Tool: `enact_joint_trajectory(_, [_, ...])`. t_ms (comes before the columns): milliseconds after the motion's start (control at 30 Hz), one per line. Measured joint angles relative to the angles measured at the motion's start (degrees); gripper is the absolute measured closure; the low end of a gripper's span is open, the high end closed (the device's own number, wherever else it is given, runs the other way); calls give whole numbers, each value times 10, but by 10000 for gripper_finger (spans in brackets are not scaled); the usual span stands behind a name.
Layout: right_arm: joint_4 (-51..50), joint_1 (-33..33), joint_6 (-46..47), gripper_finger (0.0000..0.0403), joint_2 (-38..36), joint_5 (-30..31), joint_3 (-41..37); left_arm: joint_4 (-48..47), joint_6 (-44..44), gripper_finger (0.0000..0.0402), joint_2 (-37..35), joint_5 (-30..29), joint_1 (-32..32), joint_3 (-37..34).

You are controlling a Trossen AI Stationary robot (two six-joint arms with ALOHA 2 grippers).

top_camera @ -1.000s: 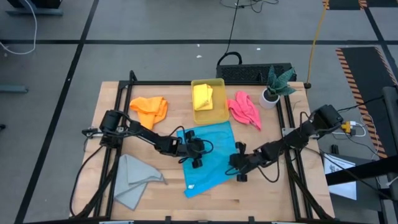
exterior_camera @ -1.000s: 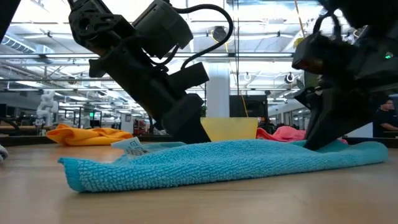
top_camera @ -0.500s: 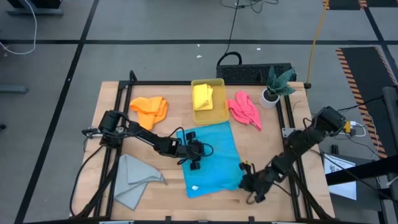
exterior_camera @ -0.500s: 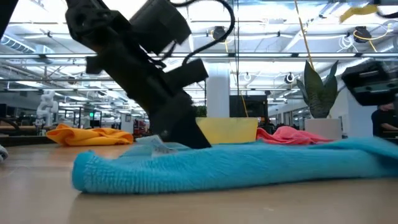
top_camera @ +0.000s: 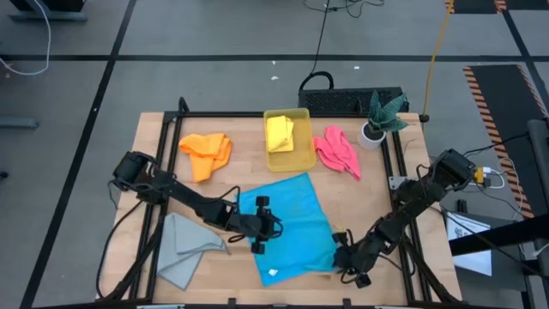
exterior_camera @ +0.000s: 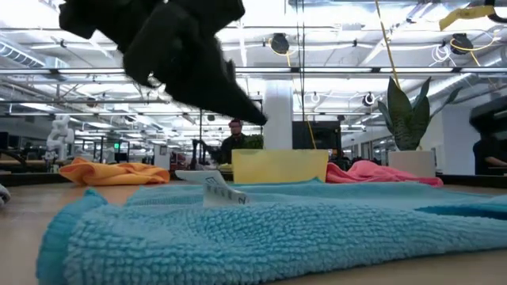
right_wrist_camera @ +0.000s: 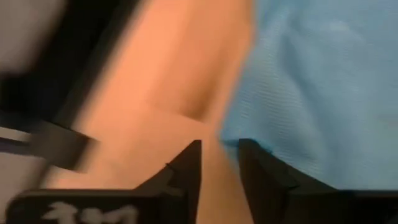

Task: Fold microfiber towels
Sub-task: Fold the blue microfiber towel

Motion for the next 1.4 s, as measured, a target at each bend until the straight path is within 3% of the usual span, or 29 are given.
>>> enact_joint_trajectory(100, [64,0,13,269,0,-41,0,-33,-15,234,12,3,7,0])
enact_joint_trajectory(200, [72,2,-19,255,0,-24,0,-78,-35,234,24,2,23,0])
enact_joint_trajectory(367, [61,-22,-78,258,0,69,0,-95,-39,234,49,2,60,0])
enact_joint_trajectory(500, [36,-70,-43,274,0,157,0,-81,4,234,65,0,96,1])
enact_joint_trajectory(667, [-9,-132,-10,298,7,156,0,-50,47,234,71,-5,148,1])
enact_joint_trajectory(867, [-3,-152,-7,326,44,119,1,27,103,234,66,-6,184,-1])
enact_joint_trajectory(1033, [18,-134,-21,340,47,117,1,15,87,234,33,0,160,1])
enact_joint_trajectory(1200, [16,-118,-49,334,1,147,-1,-45,74,234,-3,-2,90,0])
enact_joint_trajectory(1400, [29,-78,-171,289,-52,73,0,-61,33,234,-10,-35,1,0])
